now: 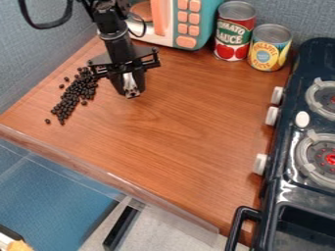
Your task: Sweep into pile
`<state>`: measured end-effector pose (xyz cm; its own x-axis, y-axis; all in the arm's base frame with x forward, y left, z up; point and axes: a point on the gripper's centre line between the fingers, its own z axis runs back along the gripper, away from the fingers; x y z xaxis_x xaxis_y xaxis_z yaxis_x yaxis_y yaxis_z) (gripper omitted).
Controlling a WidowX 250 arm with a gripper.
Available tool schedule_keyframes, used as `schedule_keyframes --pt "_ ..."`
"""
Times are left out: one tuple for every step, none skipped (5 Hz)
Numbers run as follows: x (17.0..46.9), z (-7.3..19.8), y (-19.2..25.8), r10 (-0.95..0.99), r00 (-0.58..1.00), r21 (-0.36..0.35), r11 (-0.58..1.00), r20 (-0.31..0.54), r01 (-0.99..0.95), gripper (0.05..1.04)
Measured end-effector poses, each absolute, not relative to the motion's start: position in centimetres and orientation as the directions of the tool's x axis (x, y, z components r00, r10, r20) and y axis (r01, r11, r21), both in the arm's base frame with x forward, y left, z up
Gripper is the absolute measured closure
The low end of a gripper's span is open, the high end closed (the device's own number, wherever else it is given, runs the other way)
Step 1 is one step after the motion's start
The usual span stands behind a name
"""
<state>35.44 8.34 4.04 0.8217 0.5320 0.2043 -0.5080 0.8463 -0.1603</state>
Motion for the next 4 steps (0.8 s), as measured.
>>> schedule_keyframes --pt "36.8 2.9 7.9 0.523 0.829 -0.141 0.852 0.199 -0.504 0.704" --pt "37.3 1.4 8.0 0.514 0.835 -0.117 0.858 0.197 -0.501 0.704" --pt "37.0 1.2 8.7 0.525 0.825 -0.115 0.851 0.209 -0.513 0.704" --pt "35.8 1.0 9.5 0.540 0.814 -0.120 0.842 0.213 -0.527 0.704"
